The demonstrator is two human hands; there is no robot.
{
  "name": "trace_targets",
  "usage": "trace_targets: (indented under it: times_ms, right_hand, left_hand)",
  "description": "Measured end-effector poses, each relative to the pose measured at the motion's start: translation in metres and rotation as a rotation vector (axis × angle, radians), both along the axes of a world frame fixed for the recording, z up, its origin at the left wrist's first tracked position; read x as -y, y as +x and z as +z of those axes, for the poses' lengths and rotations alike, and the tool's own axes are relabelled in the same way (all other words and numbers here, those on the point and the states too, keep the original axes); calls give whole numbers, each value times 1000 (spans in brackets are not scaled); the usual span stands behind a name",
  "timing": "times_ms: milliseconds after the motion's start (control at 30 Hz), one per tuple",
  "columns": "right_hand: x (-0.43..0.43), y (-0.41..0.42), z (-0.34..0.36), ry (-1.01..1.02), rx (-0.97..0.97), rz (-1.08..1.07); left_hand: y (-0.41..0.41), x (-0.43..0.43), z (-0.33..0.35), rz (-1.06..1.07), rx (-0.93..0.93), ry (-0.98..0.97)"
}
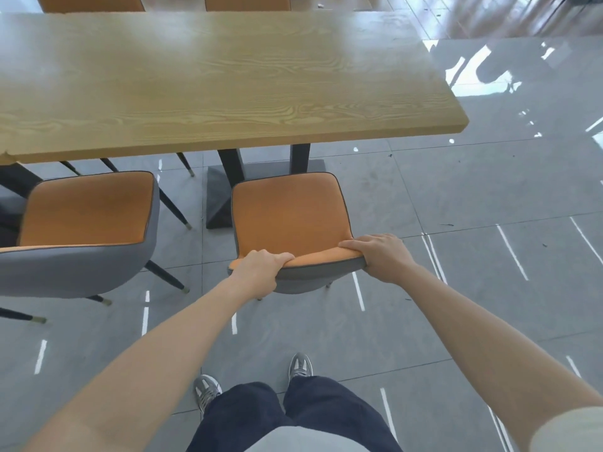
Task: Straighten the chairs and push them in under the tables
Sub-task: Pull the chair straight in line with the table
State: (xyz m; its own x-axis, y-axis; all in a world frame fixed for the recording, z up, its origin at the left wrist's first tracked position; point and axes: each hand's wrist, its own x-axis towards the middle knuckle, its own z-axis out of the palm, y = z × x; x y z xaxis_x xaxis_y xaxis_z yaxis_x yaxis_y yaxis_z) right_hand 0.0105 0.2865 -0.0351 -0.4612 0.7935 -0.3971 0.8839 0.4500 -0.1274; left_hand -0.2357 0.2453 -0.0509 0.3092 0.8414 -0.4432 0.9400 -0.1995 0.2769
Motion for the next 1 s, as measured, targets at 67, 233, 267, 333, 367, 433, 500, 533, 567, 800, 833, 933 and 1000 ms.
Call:
trace_targets:
  times_ms: [67, 233, 267, 333, 367, 433, 500, 533, 567, 800, 833, 933, 1000]
  right_hand:
    - [-6, -12, 2, -1, -8, 23]
    - [-13, -41, 7, 2, -17, 60]
    - [-12, -46, 7, 3, -20, 62]
    - [-11, -59, 7, 15, -38, 64]
    - [-10, -66, 7, 28, -50, 67]
    - [-12, -80, 7, 55, -76, 69]
    - [-15, -88, 8, 71, -92, 57]
    - [-16, -89, 9, 66, -91, 55]
    - [-16, -88, 9, 50, -82, 57]
    - [-2, -84, 7, 9, -49, 25]
    - [-2, -85, 8, -3, -35, 16]
    - [-3, -89, 17, -85, 14, -18]
    - [-2, -95, 27, -181, -2, -29]
  left_hand:
    - [-10, 0, 0, 24, -1, 18]
    - [-38, -1, 0, 71, -11, 11]
    - [-44, -3, 1, 68, -15, -3]
    - [-57, -8, 5, 61, -7, -23]
    - [-62, -11, 9, 56, -10, -27]
    - [-72, -17, 16, 71, -47, -2]
    - [-79, -22, 19, 96, -74, 43]
    - [-80, -22, 20, 102, -74, 47]
    - [-78, -20, 19, 96, -71, 31]
    - [-74, -4, 11, 117, -97, 91]
    - [-74, -4, 12, 105, -111, 102]
    - [-74, 0, 15, 103, -149, 114]
    - [-78, 9, 17, 136, -143, 112]
